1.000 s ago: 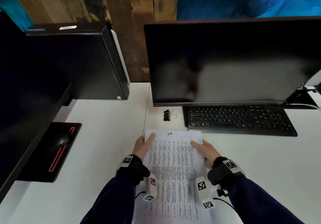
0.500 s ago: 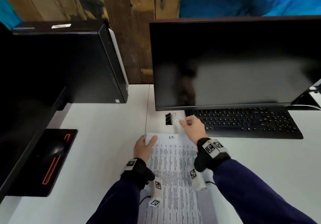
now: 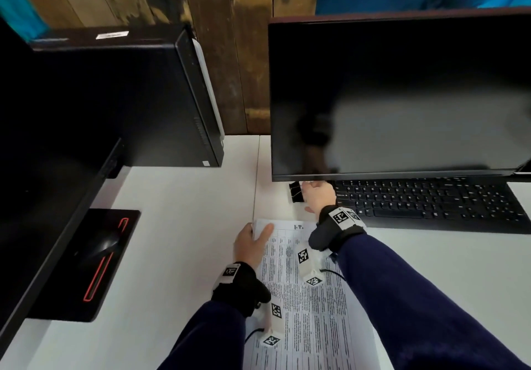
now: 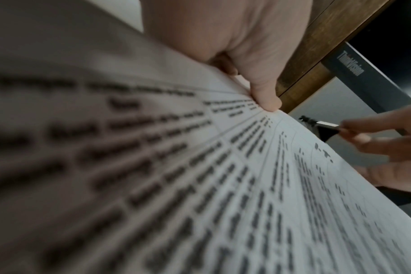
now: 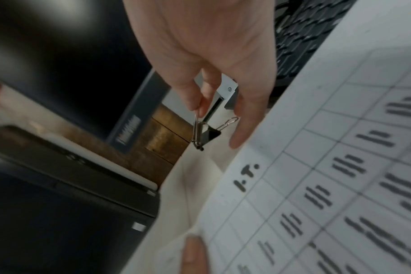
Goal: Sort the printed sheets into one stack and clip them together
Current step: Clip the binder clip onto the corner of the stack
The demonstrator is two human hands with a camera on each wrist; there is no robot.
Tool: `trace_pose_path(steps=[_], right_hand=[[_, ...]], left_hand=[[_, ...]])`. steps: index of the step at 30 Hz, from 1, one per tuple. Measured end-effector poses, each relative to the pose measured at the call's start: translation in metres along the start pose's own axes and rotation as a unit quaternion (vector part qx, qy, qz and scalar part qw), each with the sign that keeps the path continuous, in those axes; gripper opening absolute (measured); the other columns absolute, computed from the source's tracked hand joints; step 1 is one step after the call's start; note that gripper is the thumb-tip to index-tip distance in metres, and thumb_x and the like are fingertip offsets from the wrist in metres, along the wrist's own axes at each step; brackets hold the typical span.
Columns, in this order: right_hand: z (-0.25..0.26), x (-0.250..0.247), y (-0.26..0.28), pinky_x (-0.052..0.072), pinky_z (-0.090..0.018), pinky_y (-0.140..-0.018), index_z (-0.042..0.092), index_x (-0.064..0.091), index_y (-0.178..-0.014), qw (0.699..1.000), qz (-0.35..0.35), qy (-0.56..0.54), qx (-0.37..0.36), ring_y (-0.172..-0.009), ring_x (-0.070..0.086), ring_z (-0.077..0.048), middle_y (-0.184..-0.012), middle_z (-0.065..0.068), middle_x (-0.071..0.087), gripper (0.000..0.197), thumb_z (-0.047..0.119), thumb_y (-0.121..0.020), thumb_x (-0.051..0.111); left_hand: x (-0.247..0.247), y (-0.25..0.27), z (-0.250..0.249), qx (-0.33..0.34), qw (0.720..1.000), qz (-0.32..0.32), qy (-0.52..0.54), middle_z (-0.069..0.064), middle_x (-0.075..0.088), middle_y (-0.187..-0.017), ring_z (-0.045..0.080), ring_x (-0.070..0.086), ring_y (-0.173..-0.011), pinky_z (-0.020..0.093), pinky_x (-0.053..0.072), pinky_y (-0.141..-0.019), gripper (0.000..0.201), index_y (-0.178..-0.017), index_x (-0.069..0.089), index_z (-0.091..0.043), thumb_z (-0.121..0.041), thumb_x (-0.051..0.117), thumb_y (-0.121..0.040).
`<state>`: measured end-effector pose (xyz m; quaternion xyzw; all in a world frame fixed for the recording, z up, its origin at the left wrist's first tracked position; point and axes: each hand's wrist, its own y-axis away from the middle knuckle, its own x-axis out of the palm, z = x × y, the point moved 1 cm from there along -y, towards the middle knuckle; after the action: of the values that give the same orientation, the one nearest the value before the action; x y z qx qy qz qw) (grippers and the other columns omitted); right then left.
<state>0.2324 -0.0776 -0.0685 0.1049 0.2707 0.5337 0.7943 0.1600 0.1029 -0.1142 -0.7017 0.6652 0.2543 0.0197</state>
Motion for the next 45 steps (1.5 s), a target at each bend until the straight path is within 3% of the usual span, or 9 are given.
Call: trace_pose_path(steps=[2, 6, 10, 14, 17, 24, 31, 38, 45], right_hand=[[0.004, -0.008, 0.019, 0.057, -0.040, -0.067, 0.016, 0.050, -0.070, 0.990, 0.029, -0.138, 0.026, -0.091, 0.057, -0.029, -0.093, -0.014, 0.060, 0.022, 0.022, -0.090, 0.057], [-0.002, -0.023, 0.058, 0.050, -0.037, -0.073, 0.014, 0.049, -0.069, 0.951, 0.145, -0.272, 0.020, -0.075, 0.052, -0.023, -0.074, -0.004, 0.052, 0.027, 0.020, -0.094, 0.057], [-0.021, -0.021, 0.078, 0.047, -0.038, -0.086, 0.015, 0.050, -0.065, 0.967, 0.206, -0.148, -0.019, -0.076, 0.052, -0.021, -0.073, -0.006, 0.053, 0.030, 0.029, -0.088, 0.065], [-0.026, -0.014, 0.082, 0.047, -0.028, -0.066, 0.014, 0.056, -0.065, 0.979, 0.179, -0.003, -0.095, -0.064, 0.056, -0.015, -0.068, -0.004, 0.059, 0.029, 0.032, -0.083, 0.069], [-0.024, -0.010, 0.081, 0.053, -0.028, -0.062, 0.011, 0.056, -0.070, 0.980, 0.176, 0.030, -0.092, -0.072, 0.065, -0.021, -0.078, -0.012, 0.065, 0.030, 0.035, -0.082, 0.069], [-0.019, -0.008, 0.077, 0.059, -0.043, -0.080, 0.014, 0.053, -0.070, 0.979, 0.189, 0.036, -0.065, -0.089, 0.070, -0.031, -0.095, -0.018, 0.069, 0.035, 0.043, -0.079, 0.071], [-0.016, -0.008, 0.082, 0.060, -0.045, -0.076, 0.014, 0.047, -0.103, 0.978, 0.209, -0.026, 0.005, -0.101, 0.065, -0.033, -0.106, -0.014, 0.057, 0.038, 0.035, -0.082, 0.070], [-0.023, -0.007, 0.083, 0.059, -0.039, -0.081, 0.012, 0.045, -0.119, 0.980, 0.179, -0.089, 0.016, -0.100, 0.067, -0.026, -0.117, -0.015, 0.059, 0.066, 0.029, -0.068, 0.083], [-0.020, -0.015, 0.082, 0.056, -0.028, -0.073, 0.007, 0.055, -0.108, 0.958, 0.247, -0.137, 0.051, -0.091, 0.066, -0.020, -0.104, -0.014, 0.068, 0.041, 0.012, -0.075, 0.078]], left_hand=[[0.000, 0.000, 0.000, 0.000, 1.000, 0.001, 0.005, -0.002, 0.071, -0.092, 0.016, 0.066, -0.087, 0.028, 0.049, -0.079, 0.022, -0.089, 0.061, -0.021, -0.042, 0.063, -0.086], [0.000, 0.000, 0.000, -0.008, 1.000, 0.004, 0.009, -0.002, 0.071, -0.091, 0.017, 0.067, -0.087, 0.027, 0.050, -0.077, 0.020, -0.087, 0.061, -0.022, -0.041, 0.064, -0.086], [0.000, 0.000, -0.003, -0.005, 1.000, 0.003, -0.001, -0.001, 0.068, -0.089, 0.017, 0.064, -0.084, 0.025, 0.044, -0.071, 0.022, -0.089, 0.060, -0.019, -0.041, 0.063, -0.086], [0.001, 0.001, -0.003, 0.000, 1.000, 0.004, -0.003, -0.002, 0.067, -0.089, 0.017, 0.063, -0.083, 0.026, 0.044, -0.071, 0.024, -0.092, 0.060, -0.018, -0.042, 0.063, -0.086], [0.000, 0.000, -0.003, 0.001, 1.000, 0.004, 0.001, 0.000, 0.068, -0.089, 0.019, 0.064, -0.083, 0.029, 0.048, -0.075, 0.025, -0.092, 0.060, -0.019, -0.042, 0.063, -0.086], [0.000, 0.002, -0.006, 0.001, 1.000, 0.001, 0.020, -0.001, 0.066, -0.085, 0.017, 0.063, -0.079, 0.025, 0.044, -0.067, 0.023, -0.090, 0.059, -0.017, -0.040, 0.064, -0.086], [0.000, 0.002, -0.005, 0.001, 1.000, 0.000, 0.015, -0.001, 0.066, -0.085, 0.017, 0.063, -0.078, 0.025, 0.043, -0.065, 0.024, -0.089, 0.058, -0.018, -0.042, 0.063, -0.086], [0.001, 0.001, -0.002, 0.005, 1.000, -0.006, 0.017, -0.001, 0.066, -0.082, 0.017, 0.062, -0.077, 0.028, 0.046, -0.070, 0.023, -0.085, 0.059, -0.020, -0.042, 0.064, -0.086], [0.001, 0.002, -0.004, 0.004, 1.000, -0.005, 0.018, -0.007, 0.064, -0.081, 0.015, 0.062, -0.079, 0.027, 0.045, -0.072, 0.017, -0.084, 0.058, -0.024, -0.040, 0.064, -0.086]])
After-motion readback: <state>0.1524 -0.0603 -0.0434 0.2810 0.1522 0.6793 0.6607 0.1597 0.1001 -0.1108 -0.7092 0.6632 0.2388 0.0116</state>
